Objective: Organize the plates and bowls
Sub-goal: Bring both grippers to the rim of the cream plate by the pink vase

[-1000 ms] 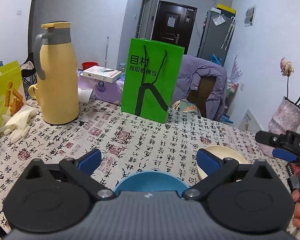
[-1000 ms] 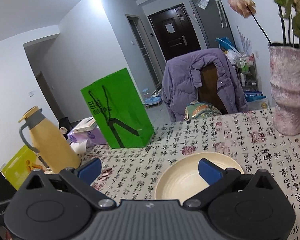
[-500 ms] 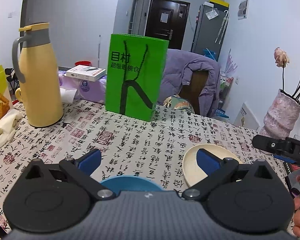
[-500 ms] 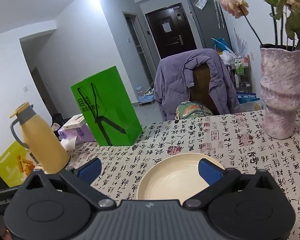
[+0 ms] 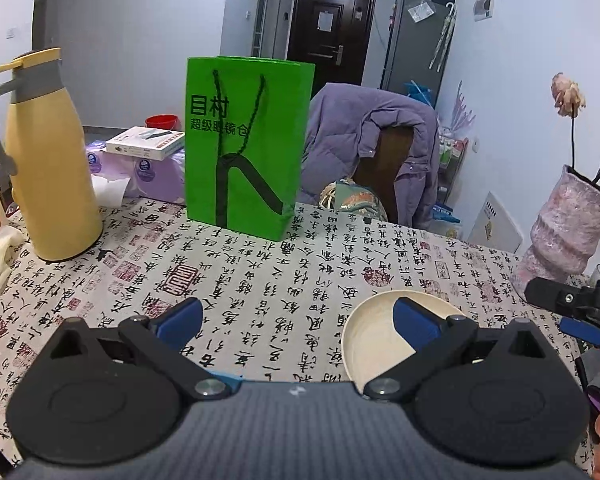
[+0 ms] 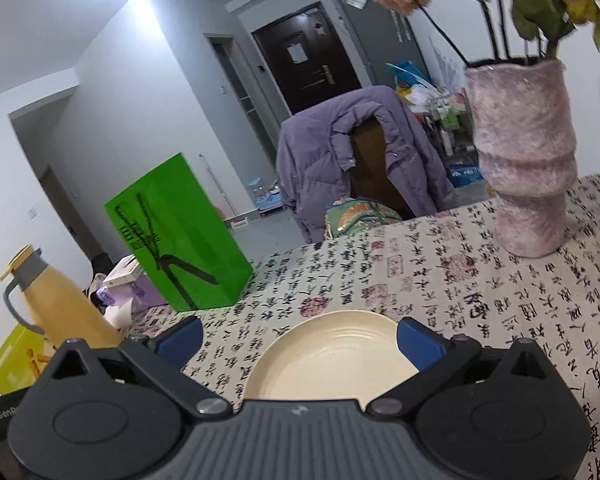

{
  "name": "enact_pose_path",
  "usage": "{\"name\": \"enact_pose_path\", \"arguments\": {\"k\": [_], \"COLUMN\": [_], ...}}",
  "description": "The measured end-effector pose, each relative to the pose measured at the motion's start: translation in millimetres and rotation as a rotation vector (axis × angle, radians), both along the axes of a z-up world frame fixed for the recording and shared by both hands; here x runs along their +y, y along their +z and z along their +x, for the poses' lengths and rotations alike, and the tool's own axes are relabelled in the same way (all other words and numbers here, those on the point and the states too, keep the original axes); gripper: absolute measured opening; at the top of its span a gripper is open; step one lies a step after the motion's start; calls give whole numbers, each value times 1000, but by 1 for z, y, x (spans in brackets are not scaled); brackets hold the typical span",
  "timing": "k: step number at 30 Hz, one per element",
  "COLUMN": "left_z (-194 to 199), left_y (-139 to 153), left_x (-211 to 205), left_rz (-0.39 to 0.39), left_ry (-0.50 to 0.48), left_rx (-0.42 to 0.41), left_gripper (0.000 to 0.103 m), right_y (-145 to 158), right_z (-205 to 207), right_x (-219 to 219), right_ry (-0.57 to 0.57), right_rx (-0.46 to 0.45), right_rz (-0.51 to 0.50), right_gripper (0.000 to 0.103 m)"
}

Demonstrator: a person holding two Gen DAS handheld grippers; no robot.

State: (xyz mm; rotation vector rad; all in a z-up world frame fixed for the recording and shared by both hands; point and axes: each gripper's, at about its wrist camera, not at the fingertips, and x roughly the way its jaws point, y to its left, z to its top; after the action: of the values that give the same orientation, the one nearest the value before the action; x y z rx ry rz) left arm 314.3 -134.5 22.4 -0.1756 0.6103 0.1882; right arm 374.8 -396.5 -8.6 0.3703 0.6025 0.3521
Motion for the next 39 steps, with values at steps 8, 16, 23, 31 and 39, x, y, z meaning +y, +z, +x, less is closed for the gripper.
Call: {"name": "enact_pose_path", "arguments": {"k": [8,16,23,31,39], "left_z": [34,58,76,91,108], "left_y": [-12,-24,-36,-51,-69], "left_x": [-8,-14,-13,-19,-27], "left_rz": [20,48,44,57,41], "left_ry": [34,32,47,28,-8], "left_rx": [55,97,145,192,257], "left_gripper": [103,103,103,103,103], "right_y": [-19,-41,-57,-69,-85], "right_z": [20,38,49,58,67], "right_x": [-11,-13,-15,-15,-12], "right_ry": [-37,-63,-94,-116,-127], "right_rx": [63,129,176,211,267], "right_rz": [9,-8,-28,-49,-92], "right_gripper": [103,103,103,103,103]}}
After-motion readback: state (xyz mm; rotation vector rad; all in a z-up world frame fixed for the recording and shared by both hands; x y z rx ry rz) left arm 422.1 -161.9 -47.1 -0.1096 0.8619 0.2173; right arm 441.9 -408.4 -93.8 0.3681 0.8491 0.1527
